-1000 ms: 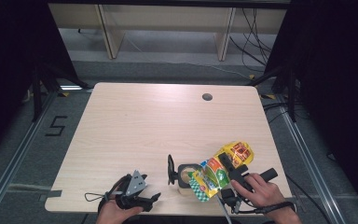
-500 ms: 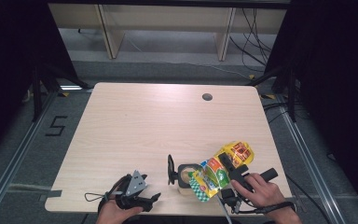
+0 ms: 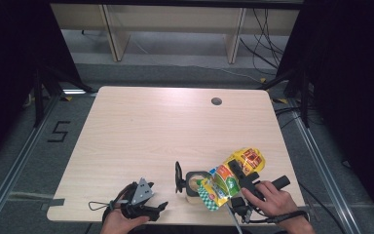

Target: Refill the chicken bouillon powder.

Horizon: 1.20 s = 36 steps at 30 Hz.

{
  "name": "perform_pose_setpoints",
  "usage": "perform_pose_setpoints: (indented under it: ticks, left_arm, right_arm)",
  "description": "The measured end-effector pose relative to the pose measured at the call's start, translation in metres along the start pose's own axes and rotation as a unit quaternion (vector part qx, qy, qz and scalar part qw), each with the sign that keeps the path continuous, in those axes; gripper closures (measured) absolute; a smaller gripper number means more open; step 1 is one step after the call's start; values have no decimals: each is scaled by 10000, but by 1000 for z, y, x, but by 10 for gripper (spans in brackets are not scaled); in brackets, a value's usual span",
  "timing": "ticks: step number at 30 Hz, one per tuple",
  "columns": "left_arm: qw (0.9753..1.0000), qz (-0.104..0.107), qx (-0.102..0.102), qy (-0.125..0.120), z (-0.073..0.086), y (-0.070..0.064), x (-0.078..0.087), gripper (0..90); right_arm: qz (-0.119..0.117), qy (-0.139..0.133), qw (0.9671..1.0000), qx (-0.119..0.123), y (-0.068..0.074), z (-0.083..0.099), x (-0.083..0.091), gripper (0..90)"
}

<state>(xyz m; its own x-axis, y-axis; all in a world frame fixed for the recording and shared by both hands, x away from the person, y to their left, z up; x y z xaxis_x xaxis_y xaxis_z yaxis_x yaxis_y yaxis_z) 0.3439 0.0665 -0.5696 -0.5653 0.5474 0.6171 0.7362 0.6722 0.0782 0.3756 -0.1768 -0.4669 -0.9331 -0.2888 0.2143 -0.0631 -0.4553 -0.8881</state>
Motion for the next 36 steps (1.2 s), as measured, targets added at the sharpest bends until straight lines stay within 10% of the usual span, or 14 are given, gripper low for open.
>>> perform_pose_setpoints:
  ticks: [36]
  left_arm:
    - [10000,-11,13,24,1,0,0,207]
  right_arm:
    - [-117,42,9998,-143,4,-3,3,452]
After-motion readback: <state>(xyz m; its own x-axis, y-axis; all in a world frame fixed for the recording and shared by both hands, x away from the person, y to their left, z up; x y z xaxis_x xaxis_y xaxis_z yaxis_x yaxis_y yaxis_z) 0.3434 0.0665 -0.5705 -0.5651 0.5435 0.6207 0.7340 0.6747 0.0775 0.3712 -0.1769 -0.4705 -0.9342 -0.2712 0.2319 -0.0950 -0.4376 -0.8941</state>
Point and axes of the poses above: each handheld gripper's, and its own axes: x roughly backward along the jaws, z roughly out of its underside, y roughly to its left, the point moved 10 cm from there along -x, roughly forward along the jaws, and after that the axes turned 3 degrees about -z, right-handed, at the moved point
